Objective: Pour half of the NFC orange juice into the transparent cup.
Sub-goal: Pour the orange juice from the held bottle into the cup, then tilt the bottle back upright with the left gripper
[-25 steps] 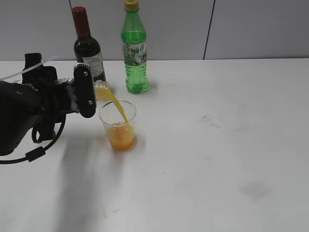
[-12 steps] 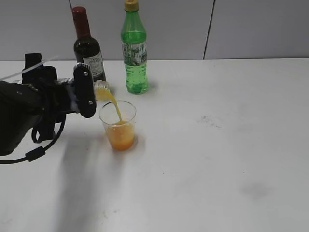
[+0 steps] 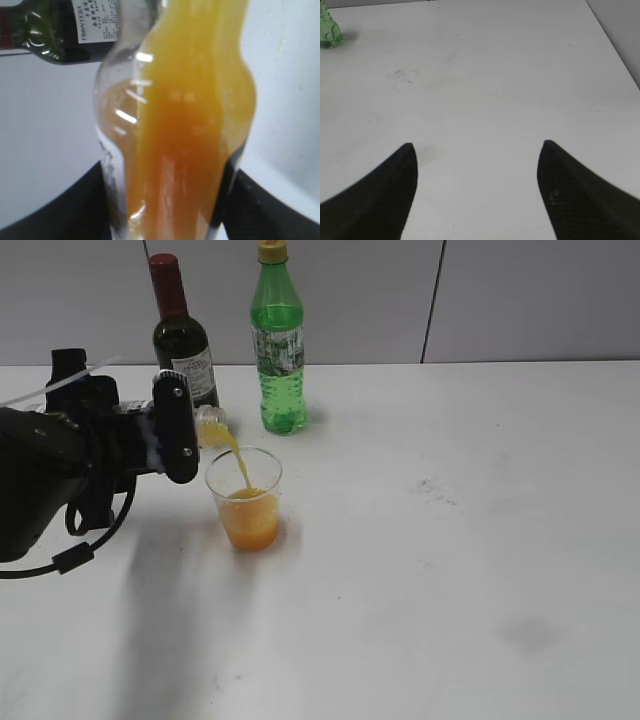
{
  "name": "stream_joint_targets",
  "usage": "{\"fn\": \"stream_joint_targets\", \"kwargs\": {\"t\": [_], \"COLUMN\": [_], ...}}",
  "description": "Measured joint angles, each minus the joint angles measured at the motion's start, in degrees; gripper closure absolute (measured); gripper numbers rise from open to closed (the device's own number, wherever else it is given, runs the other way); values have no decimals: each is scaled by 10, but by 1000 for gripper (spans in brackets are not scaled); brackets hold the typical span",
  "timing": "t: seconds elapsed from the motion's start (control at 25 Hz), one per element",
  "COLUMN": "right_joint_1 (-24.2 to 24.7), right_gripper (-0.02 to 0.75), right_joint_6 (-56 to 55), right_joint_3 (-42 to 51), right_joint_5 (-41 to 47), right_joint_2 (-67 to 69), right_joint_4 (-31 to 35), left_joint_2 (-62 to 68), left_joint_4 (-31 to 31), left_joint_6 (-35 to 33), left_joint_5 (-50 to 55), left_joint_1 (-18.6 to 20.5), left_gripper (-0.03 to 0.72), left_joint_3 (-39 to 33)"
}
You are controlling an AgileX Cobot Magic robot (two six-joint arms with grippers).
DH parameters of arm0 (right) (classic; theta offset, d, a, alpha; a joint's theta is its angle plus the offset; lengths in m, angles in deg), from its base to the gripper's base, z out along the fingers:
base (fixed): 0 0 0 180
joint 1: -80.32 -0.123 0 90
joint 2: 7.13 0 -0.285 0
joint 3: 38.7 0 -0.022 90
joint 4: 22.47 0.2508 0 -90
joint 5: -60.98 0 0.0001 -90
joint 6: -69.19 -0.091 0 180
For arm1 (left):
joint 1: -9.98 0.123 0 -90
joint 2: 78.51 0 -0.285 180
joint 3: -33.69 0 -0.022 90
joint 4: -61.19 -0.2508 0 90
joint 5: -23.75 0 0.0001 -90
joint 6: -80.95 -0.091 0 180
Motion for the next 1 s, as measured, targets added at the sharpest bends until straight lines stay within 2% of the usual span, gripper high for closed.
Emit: {"fn": "stream_joint_targets", "kwargs": {"t": [0.72, 0.84, 1.0], "right_joint_1": [0, 0, 0], "right_gripper": [167, 167, 167], "right_joint_6": [0, 0, 0], "right_joint_3": [0, 0, 0], "right_joint_5": [0, 0, 0], "right_joint_2": [0, 0, 0], "right_joint_4": [0, 0, 0], "left_joint_2": [0, 0, 0], "left_joint_4": [-1, 0, -1], "left_joint_6": [3, 55, 167], "left_joint_5": [1, 17, 72], "left_joint_1": [0, 0, 0], "left_gripper": [203, 203, 203], "left_joint_3": [0, 0, 0]}}
